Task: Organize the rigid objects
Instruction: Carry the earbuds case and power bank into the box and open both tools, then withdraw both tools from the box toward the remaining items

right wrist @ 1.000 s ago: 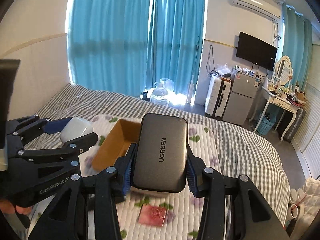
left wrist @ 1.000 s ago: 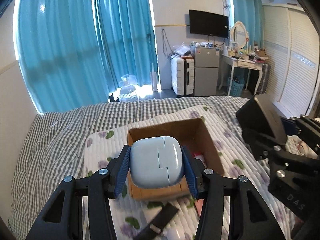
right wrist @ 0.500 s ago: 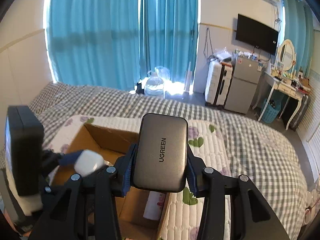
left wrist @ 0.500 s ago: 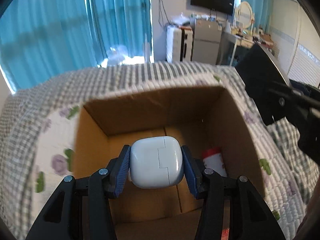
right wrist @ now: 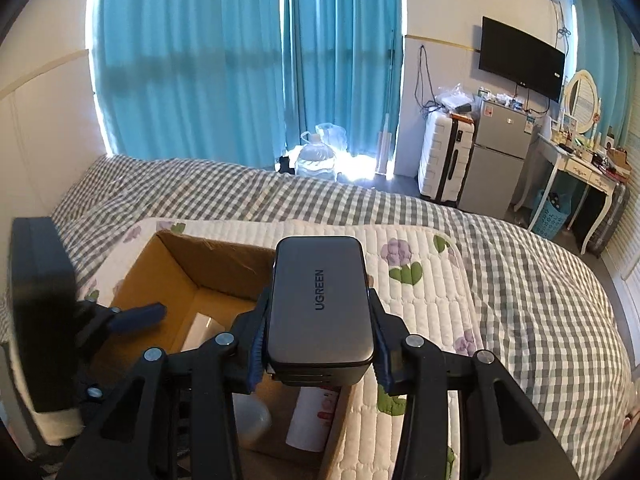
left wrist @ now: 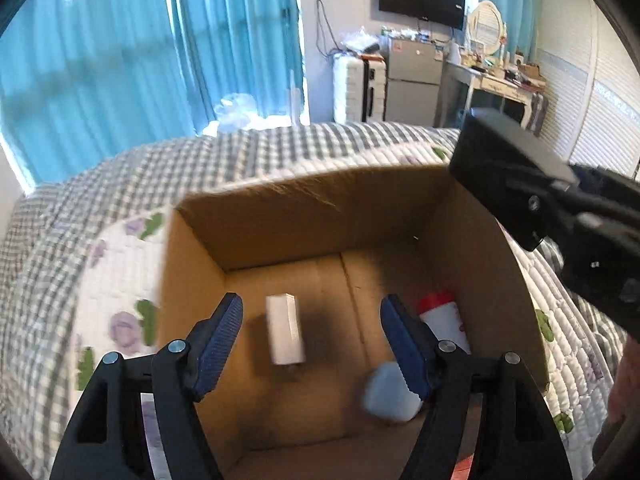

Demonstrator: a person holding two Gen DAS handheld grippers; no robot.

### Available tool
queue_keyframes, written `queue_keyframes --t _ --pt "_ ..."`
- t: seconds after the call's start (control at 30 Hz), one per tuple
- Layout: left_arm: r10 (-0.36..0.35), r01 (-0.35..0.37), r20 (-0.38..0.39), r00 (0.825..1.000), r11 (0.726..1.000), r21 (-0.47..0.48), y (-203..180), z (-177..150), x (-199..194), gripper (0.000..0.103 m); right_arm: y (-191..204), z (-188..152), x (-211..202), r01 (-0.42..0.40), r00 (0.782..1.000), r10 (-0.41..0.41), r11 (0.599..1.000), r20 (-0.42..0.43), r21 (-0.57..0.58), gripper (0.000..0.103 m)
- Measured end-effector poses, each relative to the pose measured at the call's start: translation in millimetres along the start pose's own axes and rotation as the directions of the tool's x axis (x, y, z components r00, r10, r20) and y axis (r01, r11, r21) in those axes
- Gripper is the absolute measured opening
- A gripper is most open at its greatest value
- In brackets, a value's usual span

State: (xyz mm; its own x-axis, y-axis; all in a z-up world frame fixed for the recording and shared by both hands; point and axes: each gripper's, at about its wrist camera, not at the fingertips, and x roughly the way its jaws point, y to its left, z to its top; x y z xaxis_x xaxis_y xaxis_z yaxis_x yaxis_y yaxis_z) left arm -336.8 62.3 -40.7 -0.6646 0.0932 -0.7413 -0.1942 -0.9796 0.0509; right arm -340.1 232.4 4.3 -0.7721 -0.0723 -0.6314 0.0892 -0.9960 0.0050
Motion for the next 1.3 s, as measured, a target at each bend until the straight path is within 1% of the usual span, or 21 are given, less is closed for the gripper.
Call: queue_keyframes --t 0.07,0.23,0.33,0.4,0.5,0.53,0.57,0.6,0.63,0.7,0.77,0.8,0.87,0.93,1.0,1.1,1.13,1.17,1.2,1.3 --pt "0.016 -0.016 0.015 1.000 1.000 -0.013 9 1 -7 0.076 -1 2 3 -0.009 1.000 0.009 1.000 -0.003 0.003 0.041" --pt "0.071 -0.068 0.062 0.996 0.996 -0.058 32 5 -17 0.077 11 -2 30 -0.028 0.998 0.028 1.000 -0.053 0.002 0.041" --pt "0.072 -0.066 0.080 0.994 0.995 -0.074 41 4 -19 0.077 15 -8 49 -0.019 0.996 0.019 1.000 -0.086 0.010 0.041" --pt "0.077 -0.070 0.089 0.993 0.994 -0.081 44 3 -18 0.080 15 -12 56 -0.013 0.995 0.014 1.000 -0.096 0.013 0.041" --pt "0.075 -0.066 0.111 0.991 0.994 -0.086 45 2 -21 0.080 15 -17 62 -0.009 0.995 0.011 1.000 -0.102 0.021 0.042" --pt "0.074 -0.065 0.116 0.990 0.994 -0.084 46 1 -24 0.080 14 -17 60 -0.011 0.996 0.013 1.000 -0.086 0.028 0.042" --pt "0.074 -0.065 0.118 0.990 0.995 -0.082 45 1 -27 0.080 14 -15 55 -0.008 0.998 0.010 0.999 -0.069 0.032 0.048" --pt "0.071 -0.062 0.119 0.990 0.995 -0.079 43 1 -31 0.080 13 -13 50 -0.005 0.998 0.007 0.999 -0.060 0.033 0.058" --pt "0.070 -0.061 0.119 0.990 0.995 -0.078 43 1 -36 0.080 13 -11 45 -0.002 0.999 0.004 0.999 -0.054 0.035 0.061" --pt "0.068 -0.059 0.123 0.990 0.995 -0.079 42 0 -50 0.080 14 -7 29 -0.001 0.999 0.003 0.999 -0.048 0.033 0.061" --pt "0.066 -0.055 0.132 0.989 0.995 -0.080 40 1 -72 0.081 18 -3 10 0.021 0.999 -0.020 1.000 -0.045 0.020 0.061" --pt "0.067 -0.056 0.138 0.988 0.995 -0.081 39 2 -83 0.086 20 0 0 0.030 0.999 -0.030 0.999 -0.046 0.013 0.061" --pt "0.072 -0.058 0.179 0.981 0.995 -0.085 38 3 -117 0.091 25 5 -26 0.047 0.998 -0.047 0.999 -0.049 0.000 0.062" --pt "0.077 -0.061 0.218 0.973 0.995 -0.080 35 4 -149 0.091 29 13 -58 0.071 0.996 -0.072 0.997 -0.050 -0.018 0.066" --pt "0.069 -0.055 0.242 0.968 0.996 -0.067 32 5 -179 0.096 35 17 -92 0.098 0.995 -0.099 0.994 -0.030 -0.039 0.077" --pt "0.088 -0.069 0.297 0.951 0.995 -0.074 30 -1 -226 0.100 39 27 -144 0.128 0.992 -0.128 0.991 0.003 -0.043 0.078" --pt "0.086 -0.067 0.305 0.948 0.995 -0.075 28 -3 -237 0.101 41 29 -161 0.136 0.991 -0.136 0.990 0.011 -0.043 0.081" --pt "0.083 -0.062 0.306 0.948 0.995 -0.075 28 -6 -244 0.102 42 29 -174 0.143 0.990 -0.143 0.989 0.012 -0.047 0.089" --pt "0.081 -0.061 0.304 0.949 0.995 -0.076 28 -9 -252 0.102 44 29 -189 0.152 0.988 -0.151 0.987 0.009 -0.051 0.095" --pt "0.088 -0.066 0.302 0.949 0.994 -0.082 26 -23 -268 0.102 51 21 -224 0.177 0.984 -0.176 0.983 0.018 -0.051 0.097"
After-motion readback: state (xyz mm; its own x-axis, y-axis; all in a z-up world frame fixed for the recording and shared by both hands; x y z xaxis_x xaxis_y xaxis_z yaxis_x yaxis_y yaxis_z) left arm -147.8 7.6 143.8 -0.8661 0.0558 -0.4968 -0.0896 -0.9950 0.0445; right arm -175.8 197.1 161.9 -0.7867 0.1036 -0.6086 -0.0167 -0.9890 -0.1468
